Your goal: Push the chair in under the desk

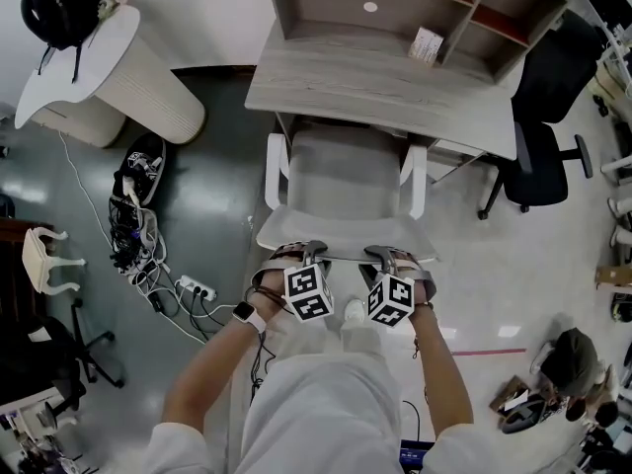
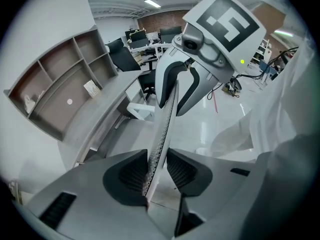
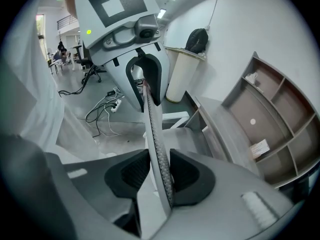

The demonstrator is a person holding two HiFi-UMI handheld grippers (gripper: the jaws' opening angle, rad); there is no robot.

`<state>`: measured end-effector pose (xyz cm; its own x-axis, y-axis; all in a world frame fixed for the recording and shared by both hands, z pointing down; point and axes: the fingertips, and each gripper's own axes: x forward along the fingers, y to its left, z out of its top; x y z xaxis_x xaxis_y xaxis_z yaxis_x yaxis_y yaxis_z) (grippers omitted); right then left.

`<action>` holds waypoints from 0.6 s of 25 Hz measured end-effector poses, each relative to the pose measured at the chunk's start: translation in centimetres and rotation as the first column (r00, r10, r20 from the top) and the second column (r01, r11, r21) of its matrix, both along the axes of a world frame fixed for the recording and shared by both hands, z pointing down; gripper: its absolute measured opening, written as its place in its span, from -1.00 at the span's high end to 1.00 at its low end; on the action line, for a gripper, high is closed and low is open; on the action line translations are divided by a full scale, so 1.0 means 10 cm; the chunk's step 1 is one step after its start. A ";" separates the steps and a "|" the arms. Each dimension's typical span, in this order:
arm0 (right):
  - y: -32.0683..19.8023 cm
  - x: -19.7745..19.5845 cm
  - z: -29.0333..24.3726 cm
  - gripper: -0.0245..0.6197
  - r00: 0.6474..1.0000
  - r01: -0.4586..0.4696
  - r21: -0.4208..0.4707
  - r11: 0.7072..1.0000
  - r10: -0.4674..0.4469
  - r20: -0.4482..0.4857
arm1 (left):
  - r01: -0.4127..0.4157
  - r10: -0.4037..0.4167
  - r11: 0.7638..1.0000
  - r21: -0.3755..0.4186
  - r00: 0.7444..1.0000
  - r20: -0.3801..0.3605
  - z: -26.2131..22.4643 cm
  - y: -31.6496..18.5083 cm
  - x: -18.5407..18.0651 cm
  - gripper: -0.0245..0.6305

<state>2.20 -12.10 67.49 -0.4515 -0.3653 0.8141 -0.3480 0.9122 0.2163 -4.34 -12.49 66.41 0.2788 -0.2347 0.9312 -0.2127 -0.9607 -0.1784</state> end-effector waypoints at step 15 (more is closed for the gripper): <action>-0.30 -0.26 0.02 0.52 0.996 -0.090 -0.070 0.993 0.091 0.012 | -0.082 0.082 0.994 0.068 0.997 0.006 0.02 -0.41 -0.26 0.53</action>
